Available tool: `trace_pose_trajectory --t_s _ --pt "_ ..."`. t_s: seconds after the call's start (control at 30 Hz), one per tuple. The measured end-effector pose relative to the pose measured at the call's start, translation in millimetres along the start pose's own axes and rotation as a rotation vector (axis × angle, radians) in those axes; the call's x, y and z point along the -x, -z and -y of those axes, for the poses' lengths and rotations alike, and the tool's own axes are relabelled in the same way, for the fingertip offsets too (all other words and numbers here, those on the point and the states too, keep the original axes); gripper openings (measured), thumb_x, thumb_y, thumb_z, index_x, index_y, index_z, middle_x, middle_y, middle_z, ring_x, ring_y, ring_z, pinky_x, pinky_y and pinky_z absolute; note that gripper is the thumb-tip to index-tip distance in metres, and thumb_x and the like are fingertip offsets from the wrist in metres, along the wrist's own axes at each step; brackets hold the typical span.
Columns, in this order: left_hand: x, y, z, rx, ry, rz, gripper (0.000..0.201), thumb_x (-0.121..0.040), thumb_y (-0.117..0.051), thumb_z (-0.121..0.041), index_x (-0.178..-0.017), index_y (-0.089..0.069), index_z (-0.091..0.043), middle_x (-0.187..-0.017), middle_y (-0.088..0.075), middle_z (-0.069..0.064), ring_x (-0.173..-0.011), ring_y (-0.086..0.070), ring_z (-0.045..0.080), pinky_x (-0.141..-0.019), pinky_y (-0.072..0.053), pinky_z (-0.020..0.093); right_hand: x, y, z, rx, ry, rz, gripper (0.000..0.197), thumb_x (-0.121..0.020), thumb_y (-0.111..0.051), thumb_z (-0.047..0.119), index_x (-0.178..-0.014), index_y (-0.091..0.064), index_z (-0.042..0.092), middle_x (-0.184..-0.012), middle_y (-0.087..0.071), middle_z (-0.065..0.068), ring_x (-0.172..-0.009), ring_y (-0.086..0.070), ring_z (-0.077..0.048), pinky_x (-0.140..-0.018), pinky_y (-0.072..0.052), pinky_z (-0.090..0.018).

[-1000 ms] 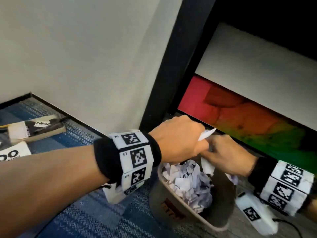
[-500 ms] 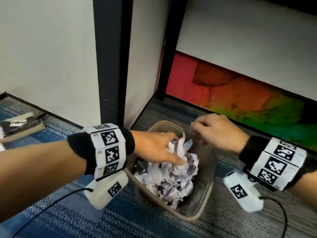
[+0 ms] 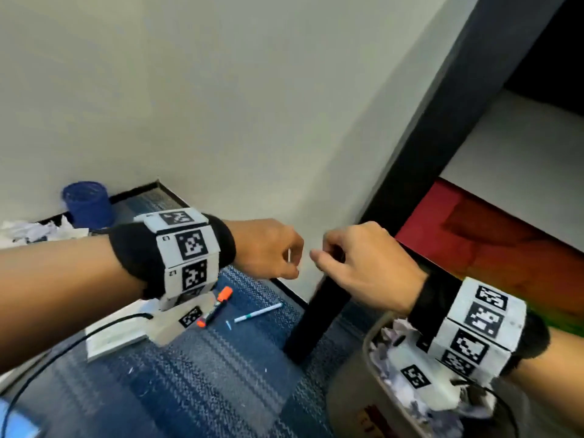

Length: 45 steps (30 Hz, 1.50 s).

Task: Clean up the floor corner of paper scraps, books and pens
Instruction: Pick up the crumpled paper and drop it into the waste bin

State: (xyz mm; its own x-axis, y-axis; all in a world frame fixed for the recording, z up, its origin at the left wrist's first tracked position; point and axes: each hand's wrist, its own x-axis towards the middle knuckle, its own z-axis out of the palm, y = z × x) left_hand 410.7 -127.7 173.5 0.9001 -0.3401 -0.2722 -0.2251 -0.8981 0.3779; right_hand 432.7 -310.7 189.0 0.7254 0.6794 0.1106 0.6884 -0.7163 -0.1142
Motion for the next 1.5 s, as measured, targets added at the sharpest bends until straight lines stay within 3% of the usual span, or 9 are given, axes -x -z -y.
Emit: trace_pose_trajectory --t_s 0.17,0.43,0.57,0.73,0.87,1.0,1.17,1.37,1.5 --pt "64.8 17.0 112.1 -0.208 0.288 -0.082 0.033 -0.091 -0.057 -0.04 -0.108 -0.067 -0.013 -0.106 -0.069 0.008 -0.094 -0.061 0.028 -0.084 -0.052 0.036 -84.1 -34.3 103.4 0.046 0.093 0.169 0.045 -0.09 -0.053 0.047 -0.057 -0.045 0.017 -0.053 -0.046 0.001 -0.058 -0.046 -0.023 -0.05 -0.028 -0.032" --pt "230.8 1.3 284.7 0.13 0.706 -0.063 0.03 -0.093 -0.062 -0.03 -0.108 -0.069 -0.004 -0.092 -0.069 0.007 -0.084 -0.067 0.029 -0.068 -0.052 0.032 -195.9 -86.4 269.0 0.323 0.456 0.35 0.032 -0.089 -0.052 0.049 -0.09 -0.063 0.019 -0.096 -0.068 -0.009 -0.086 -0.062 -0.029 -0.073 -0.052 -0.036" --pt "296.7 -14.7 351.2 0.14 0.91 -0.203 0.033 -0.094 -0.058 -0.028 -0.105 -0.069 0.002 -0.083 -0.062 0.011 -0.075 -0.054 0.027 -0.062 -0.041 0.027 -217.1 -103.3 329.1 0.46 0.607 0.344 0.034 -0.093 -0.048 0.045 -0.102 -0.063 0.016 -0.105 -0.066 -0.009 -0.094 -0.062 -0.03 -0.069 -0.043 -0.031" --pt "334.4 -90.5 375.8 0.197 1.07 -0.148 0.017 -0.097 -0.056 -0.027 -0.089 -0.049 -0.015 -0.073 -0.045 -0.002 -0.084 -0.043 0.02 -0.051 -0.029 0.018 -235.4 -155.9 373.0 0.529 0.784 0.495 0.032 -0.088 -0.052 0.044 -0.106 -0.06 0.018 -0.107 -0.065 -0.008 -0.096 -0.062 -0.031 -0.078 -0.053 -0.04" --pt "328.1 -137.0 382.5 0.228 1.113 0.004 0.017 -0.096 -0.058 -0.024 -0.085 -0.046 -0.016 -0.084 -0.048 0.0 -0.087 -0.044 0.018 -0.063 -0.037 0.022 -244.5 -229.5 387.8 0.477 0.863 0.563 0.043 -0.088 -0.059 0.029 -0.127 -0.047 0.017 -0.121 -0.057 -0.009 -0.106 -0.059 -0.032 -0.079 -0.051 -0.039" --pt "303.1 -143.2 387.4 0.108 0.97 0.097 0.034 -0.097 -0.053 -0.035 -0.113 -0.058 -0.005 -0.111 -0.063 0.013 -0.101 -0.062 0.03 -0.078 -0.049 0.034 -246.3 -313.8 370.1 0.54 0.737 0.64 0.046 -0.093 -0.054 0.031 -0.133 -0.04 0.013 -0.124 -0.053 -0.011 -0.111 -0.059 -0.033 -0.082 -0.048 -0.039" --pt "240.6 -161.0 383.8 0.124 0.789 -0.055 0.061 -0.09 -0.056 -0.056 -0.133 -0.042 -0.015 -0.126 -0.05 0.011 -0.109 -0.056 0.032 -0.086 -0.05 0.041 -247.0 -353.6 330.3 0.285 0.706 0.556 0.032 -0.098 -0.041 0.03 -0.125 -0.05 0.015 -0.117 -0.055 -0.009 -0.105 -0.059 -0.032 -0.077 -0.048 -0.039" --pt "196.1 -197.7 385.1 0.138 0.76 -0.158 0.049 -0.096 -0.049 -0.051 -0.127 -0.047 -0.012 -0.12 -0.048 0.013 -0.106 -0.055 0.029 -0.083 -0.05 0.041 -264.4 -341.2 298.1 -0.232 0.577 0.41 0.022 -0.081 -0.049 0.033 -0.071 -0.052 0.014 -0.082 -0.051 0.002 -0.074 -0.051 -0.023 -0.064 -0.035 -0.03" --pt "194.6 -209.2 392.2 0.154 0.699 -0.301 0.024 -0.101 -0.047 -0.026 -0.119 -0.045 -0.009 -0.115 -0.051 0.008 -0.095 -0.05 0.02 -0.083 -0.049 0.032 -283.3 -343.4 283.0 -0.351 0.3 0.352 0.017 -0.082 -0.055 0.011 -0.067 -0.049 0.014 -0.064 -0.057 -0.003 -0.066 -0.057 -0.026 -0.062 -0.046 -0.037"
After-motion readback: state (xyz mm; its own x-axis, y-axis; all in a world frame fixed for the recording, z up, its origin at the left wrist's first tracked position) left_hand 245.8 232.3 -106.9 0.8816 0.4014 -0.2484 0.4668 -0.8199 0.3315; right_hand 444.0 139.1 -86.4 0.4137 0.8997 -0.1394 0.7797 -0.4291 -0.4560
